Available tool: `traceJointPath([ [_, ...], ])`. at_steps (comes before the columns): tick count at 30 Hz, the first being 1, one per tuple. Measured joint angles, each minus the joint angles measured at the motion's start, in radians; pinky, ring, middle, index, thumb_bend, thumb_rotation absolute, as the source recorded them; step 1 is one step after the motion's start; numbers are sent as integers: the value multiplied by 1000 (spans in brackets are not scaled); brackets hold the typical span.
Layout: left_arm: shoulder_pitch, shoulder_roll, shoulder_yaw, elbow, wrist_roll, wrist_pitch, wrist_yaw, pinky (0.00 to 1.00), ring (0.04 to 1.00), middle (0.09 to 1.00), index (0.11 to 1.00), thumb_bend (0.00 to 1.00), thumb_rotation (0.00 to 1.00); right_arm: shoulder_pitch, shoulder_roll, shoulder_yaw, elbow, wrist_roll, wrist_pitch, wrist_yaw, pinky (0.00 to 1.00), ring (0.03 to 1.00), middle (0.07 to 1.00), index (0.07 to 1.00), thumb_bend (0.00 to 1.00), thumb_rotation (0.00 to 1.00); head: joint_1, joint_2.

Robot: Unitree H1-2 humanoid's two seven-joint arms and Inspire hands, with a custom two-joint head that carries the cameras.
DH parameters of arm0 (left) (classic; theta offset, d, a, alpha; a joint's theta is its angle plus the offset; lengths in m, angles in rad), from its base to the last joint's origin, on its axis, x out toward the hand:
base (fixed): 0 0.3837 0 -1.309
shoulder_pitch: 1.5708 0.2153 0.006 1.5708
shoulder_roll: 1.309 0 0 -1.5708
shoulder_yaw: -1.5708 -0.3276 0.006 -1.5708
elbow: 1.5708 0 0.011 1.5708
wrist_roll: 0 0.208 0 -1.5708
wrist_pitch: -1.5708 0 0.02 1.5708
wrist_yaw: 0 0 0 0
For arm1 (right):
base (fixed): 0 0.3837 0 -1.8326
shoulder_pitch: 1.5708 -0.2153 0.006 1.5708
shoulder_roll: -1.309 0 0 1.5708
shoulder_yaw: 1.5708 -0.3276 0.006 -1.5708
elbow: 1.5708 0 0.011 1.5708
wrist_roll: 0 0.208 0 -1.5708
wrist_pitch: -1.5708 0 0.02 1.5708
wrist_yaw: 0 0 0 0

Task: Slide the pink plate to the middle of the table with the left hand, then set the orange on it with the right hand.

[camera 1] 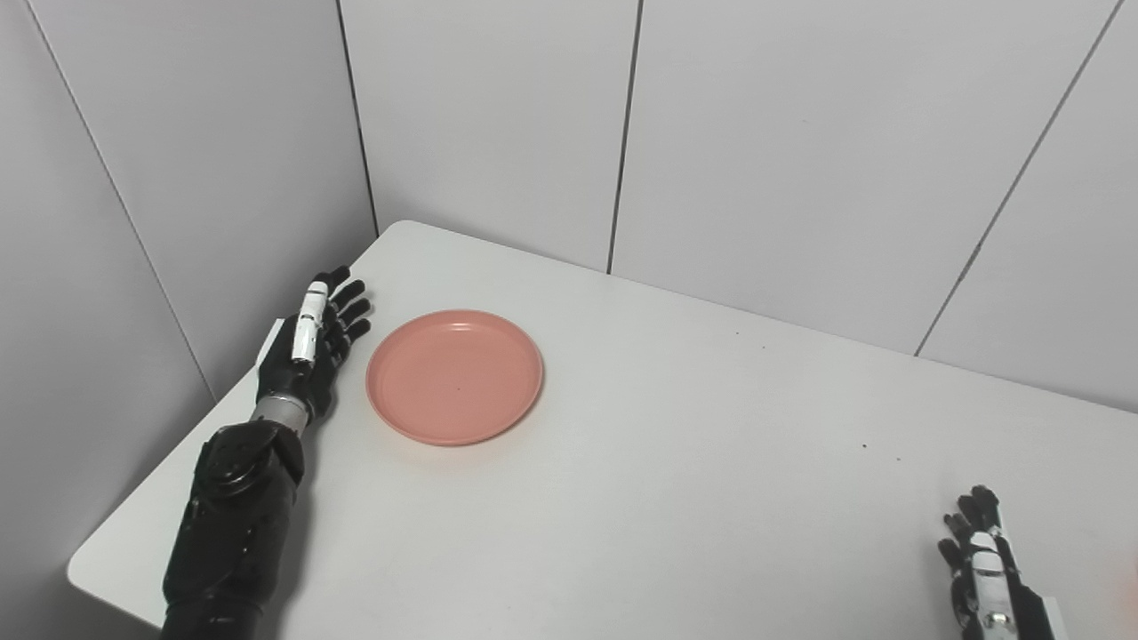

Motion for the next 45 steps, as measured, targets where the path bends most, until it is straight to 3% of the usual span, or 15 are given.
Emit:
traceJointPath([
  [4, -6, 1, 1, 41, -22, -28, -33, 955, 937, 935, 920, 380, 1000, 0, 0, 0, -1, 0, 3, 0, 1000, 1000, 1000, 1000, 0, 1000, 0, 2],
  [13, -22, 1, -9, 67, -40, -39, -51, 899, 895, 894, 887, 327, 1000, 0, 0, 0, -9, -3, 16, -1, 1000, 1000, 1000, 1000, 0, 1000, -2, 8],
  [24, -14, -61, -75, -24, -39, 19, -41, 888, 888, 896, 886, 313, 999, 0, 1, 1, -10, -2, 16, 0, 1000, 1000, 1000, 1000, 0, 1000, -6, 15],
  [45, -2, -87, -117, -89, -40, 86, -48, 888, 891, 893, 880, 350, 1000, 6, 6, 4, -31, -1, 34, 0, 1000, 1000, 1000, 1000, 23, 1000, -40, 49],
])
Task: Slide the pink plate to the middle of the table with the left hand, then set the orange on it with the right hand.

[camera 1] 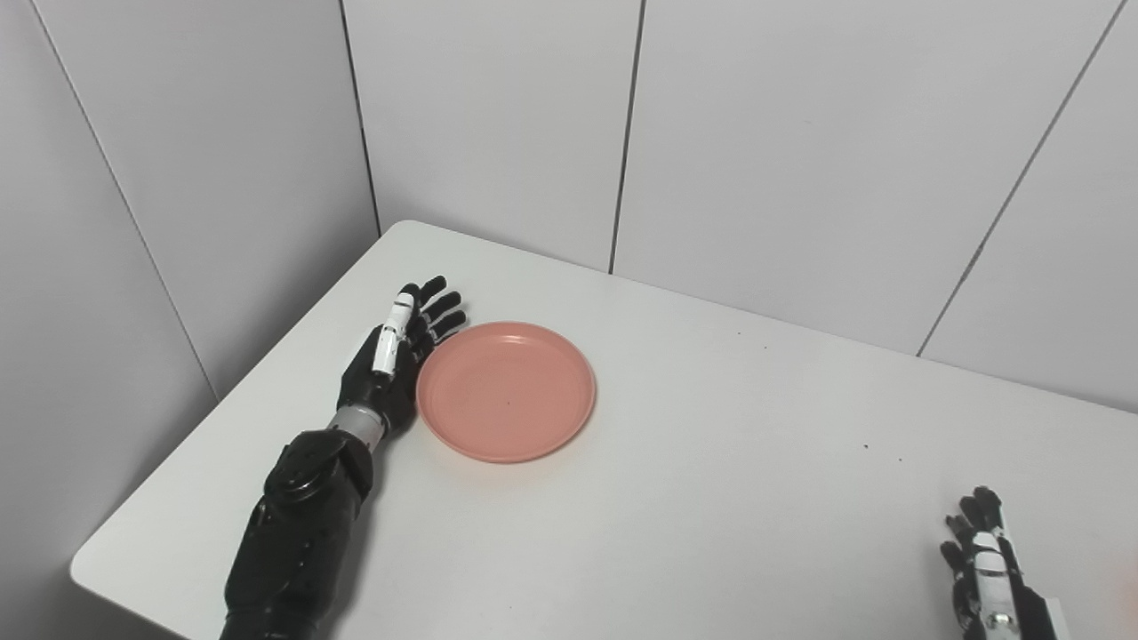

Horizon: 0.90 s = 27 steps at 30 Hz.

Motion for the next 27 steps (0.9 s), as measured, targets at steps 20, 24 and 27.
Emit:
traceJointPath([
  [20, -48, -80, -101, -10, 22, 45, 10, 897, 902, 903, 886, 339, 1000, -9, 3, -1, 40, 7, -39, 3, 1000, 1000, 1000, 1000, 145, 1000, -52, 52],
  [24, -49, -93, -123, -11, 22, 50, 1, 896, 907, 911, 894, 346, 1000, -10, 1, -1, 56, 9, -62, 5, 1000, 1000, 1000, 1000, 144, 1000, -66, 71],
  [27, -50, -103, -139, -19, 25, 54, 0, 895, 904, 908, 890, 344, 1000, -11, 1, -1, 59, 8, -66, 5, 1000, 1000, 1000, 1000, 158, 1000, -74, 81],
])
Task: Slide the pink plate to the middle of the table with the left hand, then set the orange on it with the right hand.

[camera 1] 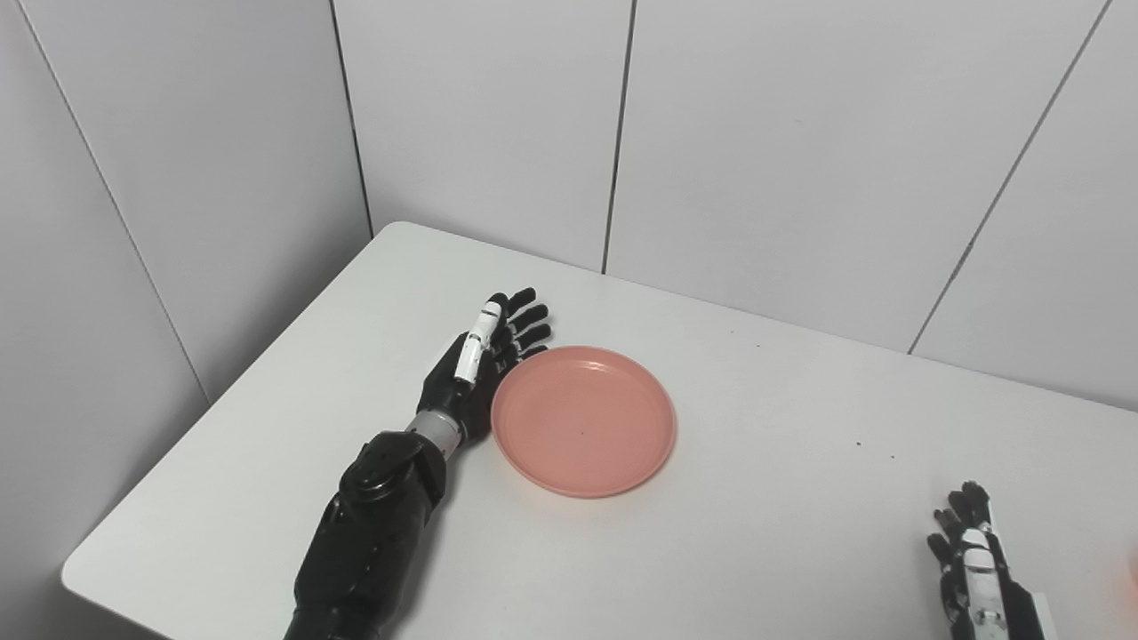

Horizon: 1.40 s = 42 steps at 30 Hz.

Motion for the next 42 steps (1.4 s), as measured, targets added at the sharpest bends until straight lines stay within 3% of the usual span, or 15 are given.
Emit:
traceJointPath([
  [18, -3, -80, -106, -53, 26, 61, -1, 884, 901, 911, 894, 347, 1000, -1, 17, 5, -7, -29, 5, -23, 1000, 1000, 992, 999, 245, 1000, -55, 57],
  [31, 16, -167, -164, -107, 63, 108, 0, 878, 897, 907, 900, 354, 1000, -1, 39, 14, -54, -60, 80, -50, 1000, 1000, 983, 992, 265, 1000, -113, 107],
  [42, 63, -219, -174, -140, 65, 100, 0, 906, 907, 921, 916, 374, 1000, -4, 52, 23, -81, -71, 130, -60, 1000, 999, 992, 1000, 248, 1000, -176, 143],
])
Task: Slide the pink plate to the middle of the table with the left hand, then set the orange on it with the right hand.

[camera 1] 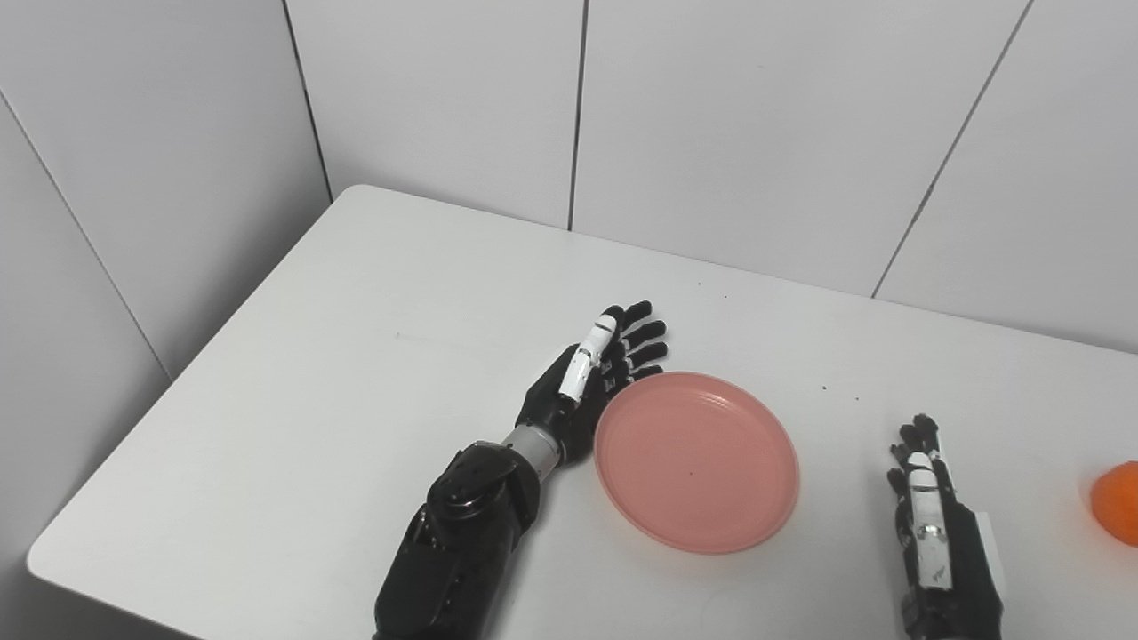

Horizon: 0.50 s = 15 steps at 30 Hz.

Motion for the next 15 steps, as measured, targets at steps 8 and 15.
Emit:
traceJointPath([
  [8, 9, -10, 11, -13, 4, -3, 11, 931, 928, 929, 921, 385, 1000, -5, 2, 1, -12, -22, 29, -6, 1000, 990, 984, 994, 253, 1000, -81, 20],
  [15, 9, -26, 44, -3, 3, -22, 33, 937, 927, 930, 922, 372, 1000, -22, -2, -13, -6, -22, 36, -7, 990, 981, 980, 988, 238, 1000, -179, 17],
])
